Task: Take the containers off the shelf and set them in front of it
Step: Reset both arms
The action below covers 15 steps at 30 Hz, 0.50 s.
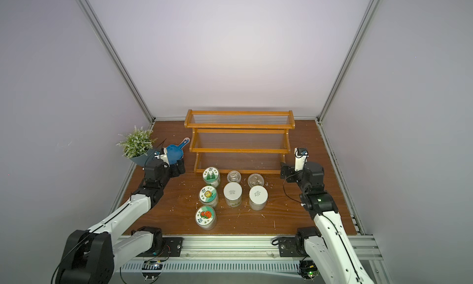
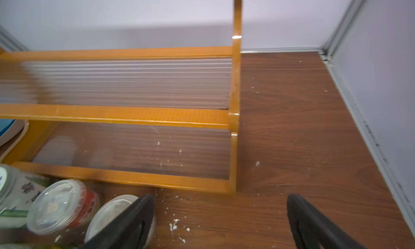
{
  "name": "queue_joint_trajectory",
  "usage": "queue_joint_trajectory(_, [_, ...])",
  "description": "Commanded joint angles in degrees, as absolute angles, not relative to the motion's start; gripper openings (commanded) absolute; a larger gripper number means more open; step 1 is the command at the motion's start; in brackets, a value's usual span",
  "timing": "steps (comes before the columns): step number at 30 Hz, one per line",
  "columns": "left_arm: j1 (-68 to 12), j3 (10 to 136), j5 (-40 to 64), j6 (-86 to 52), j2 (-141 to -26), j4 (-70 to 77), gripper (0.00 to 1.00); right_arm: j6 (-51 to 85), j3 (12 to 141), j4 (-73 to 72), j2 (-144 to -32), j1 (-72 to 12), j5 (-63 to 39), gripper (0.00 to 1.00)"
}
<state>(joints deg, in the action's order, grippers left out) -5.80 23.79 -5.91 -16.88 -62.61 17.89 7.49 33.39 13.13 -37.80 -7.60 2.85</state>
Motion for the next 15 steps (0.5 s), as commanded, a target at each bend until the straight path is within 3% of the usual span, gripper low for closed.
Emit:
queue_joint_trajectory(1, [-5.2, 23.47, -10.2, -14.05, -65.36, 24.46, 0.99, 10.45, 32.53, 13.58, -34.37, -6.65, 11.7, 0.99])
queue_joint_trajectory(5, [-4.21, 24.03, -11.74, -11.55, -69.67, 26.97, 0.99, 15.48, 26.1, 8.45, -35.73, -4.1, 17.55, 0.99])
queue_joint_trajectory(11, [-0.56, 22.83, -8.33, -9.44, -74.0, 35.67, 0.99, 16.19, 15.2, -17.77, -41.58, 1.04, 21.21, 0.99])
queue_joint_trajectory(15, [2.49, 21.81, -2.87, -8.53, -80.59, 44.09, 0.99, 13.36, 12.98, -33.34, -53.97, 6.65, 12.83, 0.99])
